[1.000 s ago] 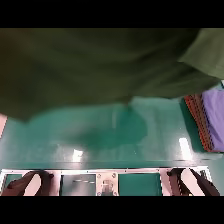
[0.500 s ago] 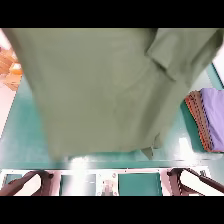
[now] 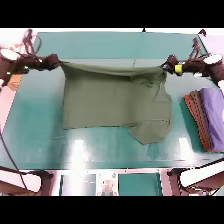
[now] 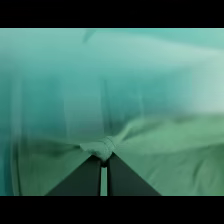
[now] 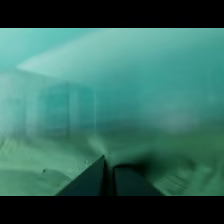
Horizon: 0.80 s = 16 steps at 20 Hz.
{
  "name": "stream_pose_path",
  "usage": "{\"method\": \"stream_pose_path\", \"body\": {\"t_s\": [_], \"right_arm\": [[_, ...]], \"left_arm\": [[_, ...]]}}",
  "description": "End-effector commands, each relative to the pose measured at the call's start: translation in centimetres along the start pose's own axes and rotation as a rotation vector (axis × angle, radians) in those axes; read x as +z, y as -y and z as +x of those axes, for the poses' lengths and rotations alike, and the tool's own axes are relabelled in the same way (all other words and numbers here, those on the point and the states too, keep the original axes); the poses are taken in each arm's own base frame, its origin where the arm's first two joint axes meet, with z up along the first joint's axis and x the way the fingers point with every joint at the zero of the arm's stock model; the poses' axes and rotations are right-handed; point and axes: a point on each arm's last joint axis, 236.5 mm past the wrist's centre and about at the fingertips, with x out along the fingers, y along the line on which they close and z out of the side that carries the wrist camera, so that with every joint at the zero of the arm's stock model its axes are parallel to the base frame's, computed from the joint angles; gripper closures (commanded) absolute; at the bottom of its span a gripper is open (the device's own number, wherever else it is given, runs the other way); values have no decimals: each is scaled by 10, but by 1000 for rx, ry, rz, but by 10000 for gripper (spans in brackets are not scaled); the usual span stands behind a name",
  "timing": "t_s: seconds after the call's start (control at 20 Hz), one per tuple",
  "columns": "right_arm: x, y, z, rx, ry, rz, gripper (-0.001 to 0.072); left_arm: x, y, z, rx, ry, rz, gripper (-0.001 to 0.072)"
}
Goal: Fold the shirts.
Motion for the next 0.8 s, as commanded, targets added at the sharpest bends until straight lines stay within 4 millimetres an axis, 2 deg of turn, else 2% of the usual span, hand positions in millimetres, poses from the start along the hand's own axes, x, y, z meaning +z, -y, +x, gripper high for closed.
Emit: {"method": "stream_pose_path", "body": {"t_s": [0.0,0.05,0.15,0.2,0.25,0.4,0.5,0.6,0.7,0.75], "right_arm": [[-22,32,23,-20,-86,60,466],[-24,33,12,-8,-124,61,410],[-32,42,-23,20,-212,91,410],[-38,50,-43,21,-251,131,412],[-46,59,-62,13,-284,155,424],[-90,97,-114,-83,-338,250,427],[-131,126,-146,-180,-357,309,425],[-168,146,-169,-239,-359,380,422],[-190,163,-180,-278,-289,454,419],[-201,169,-181,-284,-279,476,417]], "left_arm": [[-28,-16,25,-5,-84,-33,309],[-30,-17,15,-22,-124,-26,281],[-33,-25,-21,-36,-233,-28,278],[-39,-38,-45,-7,-297,-64,278],[-48,-52,-66,32,-355,-104,280],[-103,-90,-124,155,-538,-212,297],[-143,-91,-142,175,-559,-278,296],[-190,-88,-149,190,-572,-324,296],[-234,-77,-146,164,-599,-382,296],[-248,-69,-142,132,-605,-424,296]]}}
